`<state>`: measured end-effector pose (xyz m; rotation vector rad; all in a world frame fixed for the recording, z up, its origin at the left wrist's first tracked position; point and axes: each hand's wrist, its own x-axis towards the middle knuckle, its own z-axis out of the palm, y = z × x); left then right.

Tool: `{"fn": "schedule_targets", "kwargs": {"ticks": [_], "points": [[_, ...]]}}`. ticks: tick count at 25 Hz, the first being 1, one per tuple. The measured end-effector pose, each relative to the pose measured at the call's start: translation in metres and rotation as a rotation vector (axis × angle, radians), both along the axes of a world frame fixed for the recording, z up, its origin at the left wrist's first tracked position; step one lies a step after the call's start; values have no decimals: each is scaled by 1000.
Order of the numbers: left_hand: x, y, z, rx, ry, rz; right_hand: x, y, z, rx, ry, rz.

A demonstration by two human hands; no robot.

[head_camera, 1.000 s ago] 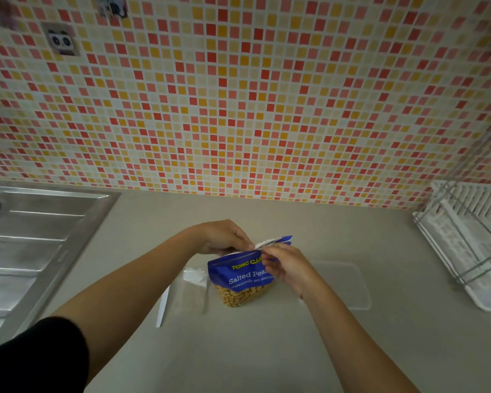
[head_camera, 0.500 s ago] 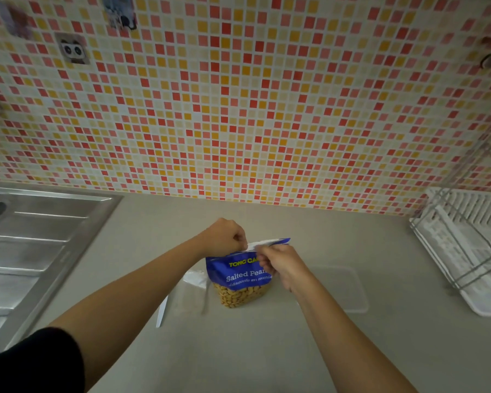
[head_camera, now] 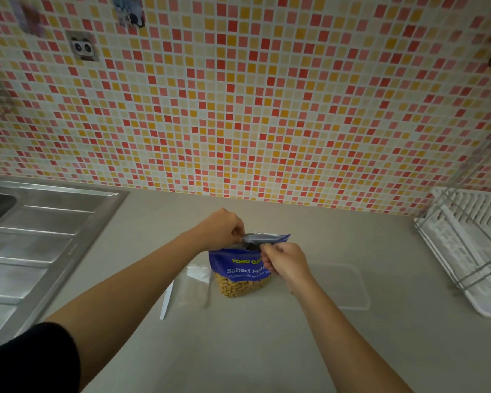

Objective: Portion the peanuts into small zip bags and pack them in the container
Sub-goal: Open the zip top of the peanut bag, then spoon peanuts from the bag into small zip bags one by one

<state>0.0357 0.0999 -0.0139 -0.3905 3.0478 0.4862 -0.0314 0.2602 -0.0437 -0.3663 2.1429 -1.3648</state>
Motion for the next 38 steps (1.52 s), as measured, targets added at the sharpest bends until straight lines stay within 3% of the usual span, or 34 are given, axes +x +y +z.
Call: {"fn": "schedule_targets", "kwargs": {"ticks": [5,8,10,13,15,18,22,26,35,38], "points": [[-5,-3,-4,-105,182,82,4,6,19,406,397,259],[-11,-4,-13,-171,182,63,8,5,25,569,512,453],[-10,-9,-11,-74,221,96,5,8,24,405,528,378],[13,-15,-6,322,360,230,-15,24,9,-48,510,14],[41,-18,-16,501,330,256,-33,36,-10,-139,439,6],[58,-10,-38,358,162,189,-41,33,-33,-103,437,176],[33,-8,-41,161,272,239,-44,9,-32,-141,532,111],[16,-18,-37,225,338,342,-57,1,-29,-137,580,27],[18,-23,-51,365,336,305,-54,-1,-44,-156,546,15],[40,-15,-78,473,375,449,-40,9,-67,-159,482,-2]]}}
